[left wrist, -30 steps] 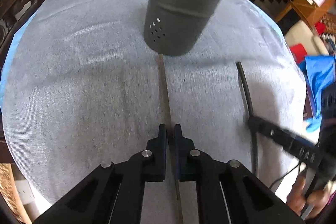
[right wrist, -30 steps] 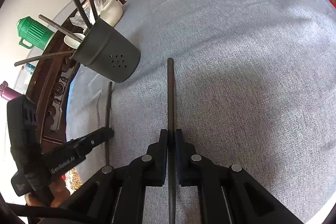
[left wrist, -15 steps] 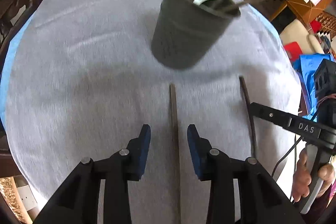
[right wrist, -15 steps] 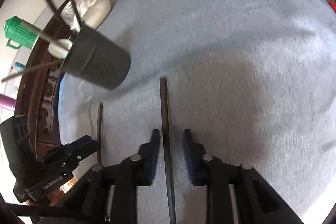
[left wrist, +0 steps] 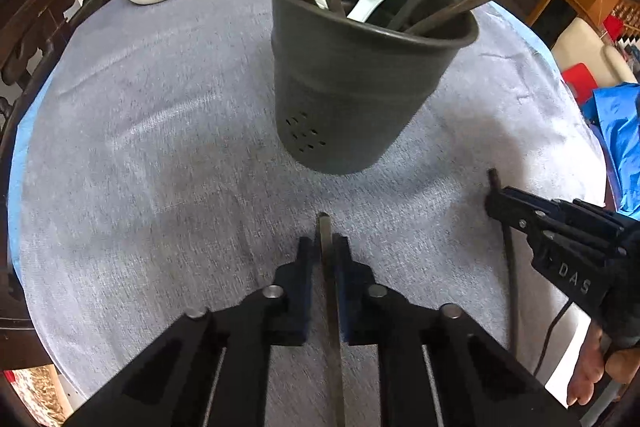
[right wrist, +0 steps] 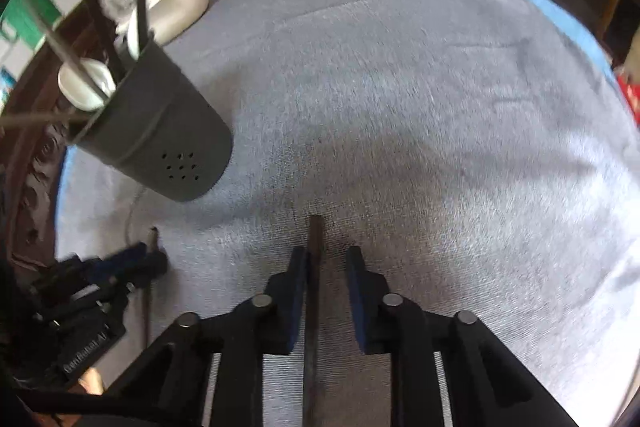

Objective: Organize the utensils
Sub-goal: 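Lift both chopsticks upright and carry them over the grey cup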

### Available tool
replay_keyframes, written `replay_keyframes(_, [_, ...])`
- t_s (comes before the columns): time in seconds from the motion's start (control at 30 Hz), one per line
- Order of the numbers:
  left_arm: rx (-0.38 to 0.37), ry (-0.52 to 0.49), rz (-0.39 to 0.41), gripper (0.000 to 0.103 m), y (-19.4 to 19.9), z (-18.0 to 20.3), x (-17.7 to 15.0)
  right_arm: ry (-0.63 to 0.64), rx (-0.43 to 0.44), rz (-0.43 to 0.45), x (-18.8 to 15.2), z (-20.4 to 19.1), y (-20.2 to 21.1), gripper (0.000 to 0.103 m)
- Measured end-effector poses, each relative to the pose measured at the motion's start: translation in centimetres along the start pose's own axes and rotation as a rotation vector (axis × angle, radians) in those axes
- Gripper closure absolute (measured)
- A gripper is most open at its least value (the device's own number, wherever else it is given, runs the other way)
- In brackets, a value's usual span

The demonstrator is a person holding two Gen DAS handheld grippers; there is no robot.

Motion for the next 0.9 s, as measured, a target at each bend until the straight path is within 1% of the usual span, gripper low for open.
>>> replay_keyframes(0.07, [-0.005, 0.007, 0.002, 0.096, 0.4, -0.6, -0.3, 0.03, -0.009, 0.011, -0.2, -0.3, 0.0, 0.094])
replay_keyframes(0.2, [-0.013, 0.017, 0.031, 0.097, 1.2, -1.3, -0.6, 0.003, 0.05, 0.007, -0.5, 0.3, 0.4, 0.095])
replay_keyframes(0.27, [-0.018, 0.028, 0.059, 0.097, 2.0, -1.4, -0.3, -0.01, 0.083, 0.019, -0.9, 0.7, 0.9, 0.095])
replay_keyframes(0.33, [-0.019, 0.03, 0.105, 0.098, 3.6, -1.4, 0.0, -0.023, 0.114, 0.038, -1.0, 1.0, 2.1, 0.095])
replay_keyframes(0.4, [-0.016, 0.029, 0.147, 0.098, 5.2, -1.6, 0.2, -0.029, 0.151, 0.07, -0.9, 1.1, 3.5, 0.095])
replay_keyframes(0.47, [-0.018, 0.027, 0.195, 0.097, 7.2, -1.7, 0.1, -0.028, 0.169, 0.1, -1.0, 1.2, 4.9, 0.096])
replay_keyframes(0.57, [-0.023, 0.023, 0.273, 0.097, 10.2, -1.8, -0.7, -0.04, 0.22, 0.146, -0.9, 1.3, 7.2, 0.096])
replay_keyframes(0.6, [-0.023, 0.021, 0.304, 0.098, 11.5, -1.7, -0.6, -0.043, 0.241, 0.166, -0.9, 1.3, 8.1, 0.096])
replay_keyframes(0.7, [-0.021, 0.025, 0.364, 0.097, 14.4, -1.6, -0.7, -0.043, 0.278, 0.228, -0.6, 0.7, 10.4, 0.096])
replay_keyframes(0.83, [-0.025, 0.034, 0.445, 0.098, 17.2, -1.8, -0.3, -0.034, 0.336, 0.321, -0.2, -0.1, 14.0, 0.096])
replay_keyframes(0.9, [-0.016, 0.029, 0.489, 0.098, 18.8, -1.8, -0.1, -0.027, 0.361, 0.379, 0.2, -0.5, 15.9, 0.096])
Point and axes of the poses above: each gripper's, at about its wrist camera, not at the fingertips, and y roughly against the way its jaws point, z to its right, x to its top, the point moved 6 cm from there along -y, roughly the way its jaws point, and after that the axes turned 5 degrees about -y, right-handed, at the moved point
